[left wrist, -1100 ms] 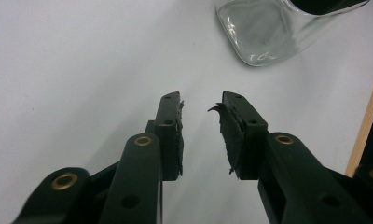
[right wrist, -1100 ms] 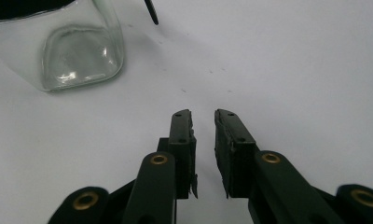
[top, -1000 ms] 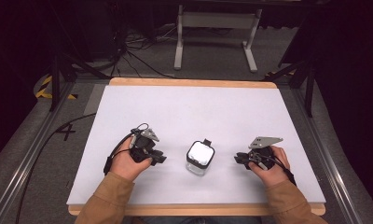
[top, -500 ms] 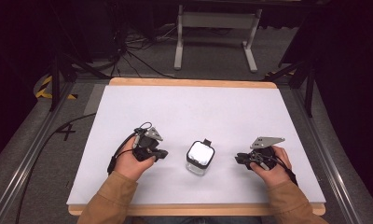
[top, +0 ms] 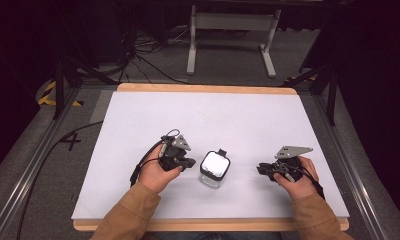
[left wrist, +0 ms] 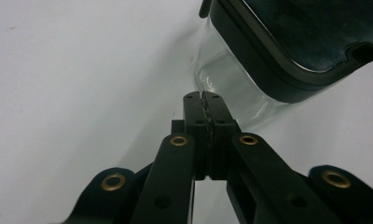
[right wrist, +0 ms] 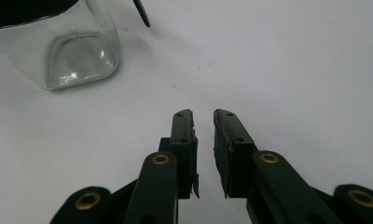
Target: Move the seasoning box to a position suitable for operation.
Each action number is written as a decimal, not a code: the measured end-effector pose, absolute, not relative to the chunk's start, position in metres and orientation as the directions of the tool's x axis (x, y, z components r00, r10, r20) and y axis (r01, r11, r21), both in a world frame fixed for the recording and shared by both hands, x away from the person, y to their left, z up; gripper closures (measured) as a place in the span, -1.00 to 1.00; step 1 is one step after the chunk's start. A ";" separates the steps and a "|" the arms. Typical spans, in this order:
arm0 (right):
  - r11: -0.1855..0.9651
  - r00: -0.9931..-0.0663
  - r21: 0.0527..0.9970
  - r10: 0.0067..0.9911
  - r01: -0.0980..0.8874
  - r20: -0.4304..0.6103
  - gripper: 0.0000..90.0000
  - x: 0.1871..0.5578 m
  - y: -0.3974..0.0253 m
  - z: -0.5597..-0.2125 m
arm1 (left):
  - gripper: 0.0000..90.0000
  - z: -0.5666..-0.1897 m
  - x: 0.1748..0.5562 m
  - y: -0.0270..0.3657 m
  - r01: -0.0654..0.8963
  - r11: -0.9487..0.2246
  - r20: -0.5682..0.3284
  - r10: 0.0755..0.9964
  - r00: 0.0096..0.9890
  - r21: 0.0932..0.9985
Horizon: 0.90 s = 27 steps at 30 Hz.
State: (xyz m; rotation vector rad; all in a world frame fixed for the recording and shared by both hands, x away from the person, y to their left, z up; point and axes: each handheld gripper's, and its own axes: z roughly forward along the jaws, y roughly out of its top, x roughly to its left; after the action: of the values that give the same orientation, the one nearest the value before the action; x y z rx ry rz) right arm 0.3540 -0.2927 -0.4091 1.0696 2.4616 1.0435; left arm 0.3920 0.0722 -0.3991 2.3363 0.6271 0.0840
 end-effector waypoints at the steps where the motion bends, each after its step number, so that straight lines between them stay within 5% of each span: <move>1: 0.471 -0.694 0.705 0.718 0.530 0.043 0.74 0.354 -0.293 -0.409 | 1.00 -0.400 0.392 0.070 0.415 -0.633 -0.113 0.460 0.881 0.654; 27: 0.482 -0.708 0.703 0.705 0.522 0.042 0.71 0.354 -0.289 -0.410 | 1.00 -0.407 0.382 0.053 0.398 -0.685 -0.148 0.395 0.907 0.610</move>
State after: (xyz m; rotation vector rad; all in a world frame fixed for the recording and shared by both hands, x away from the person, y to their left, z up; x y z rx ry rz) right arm 0.3535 -0.2889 -0.4104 1.0491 2.4776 1.0447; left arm 0.3822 0.0535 -0.4071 2.3975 0.5640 -0.0056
